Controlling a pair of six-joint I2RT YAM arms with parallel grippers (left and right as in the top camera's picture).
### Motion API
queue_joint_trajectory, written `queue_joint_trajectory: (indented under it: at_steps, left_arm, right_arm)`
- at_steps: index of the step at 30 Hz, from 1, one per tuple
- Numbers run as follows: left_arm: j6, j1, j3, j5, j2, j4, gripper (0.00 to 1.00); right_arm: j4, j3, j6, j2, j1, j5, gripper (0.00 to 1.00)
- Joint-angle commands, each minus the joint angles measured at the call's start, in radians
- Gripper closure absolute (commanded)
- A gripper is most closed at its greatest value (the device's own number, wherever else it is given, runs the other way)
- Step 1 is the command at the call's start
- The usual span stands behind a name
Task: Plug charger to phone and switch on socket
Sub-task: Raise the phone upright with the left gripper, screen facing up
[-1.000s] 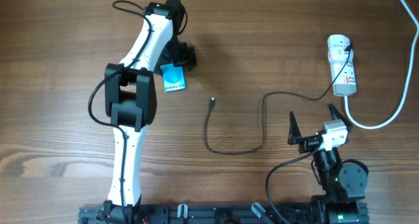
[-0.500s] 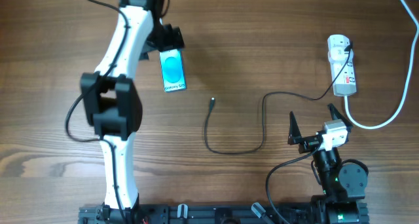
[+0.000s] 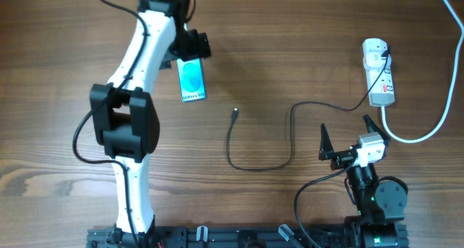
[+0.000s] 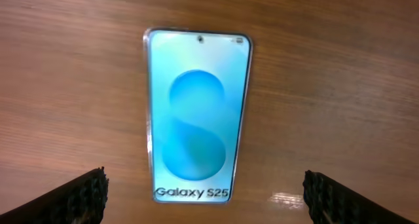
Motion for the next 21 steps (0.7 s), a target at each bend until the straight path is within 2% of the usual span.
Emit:
queue_joint_trajectory:
  at_steps: [1,8,21]
  left_arm:
    - [-0.014,-0.017,-0.109,-0.010,0.016,0.068,0.00]
    - [-0.013,-0.014,-0.240,-0.050,0.016,0.202,0.00]
    - [-0.037,-0.022,-0.308,-0.066,0.016,0.325,0.00]
  right_arm:
    - [0.004,-0.001,-0.009,-0.011,-0.006,0.006,0.00]
    - [0.004,-0.001,-0.009,-0.011,-0.006,0.006,0.00]
    - [0.004,-0.001,-0.009,-0.011,-0.006,0.006,0.00]
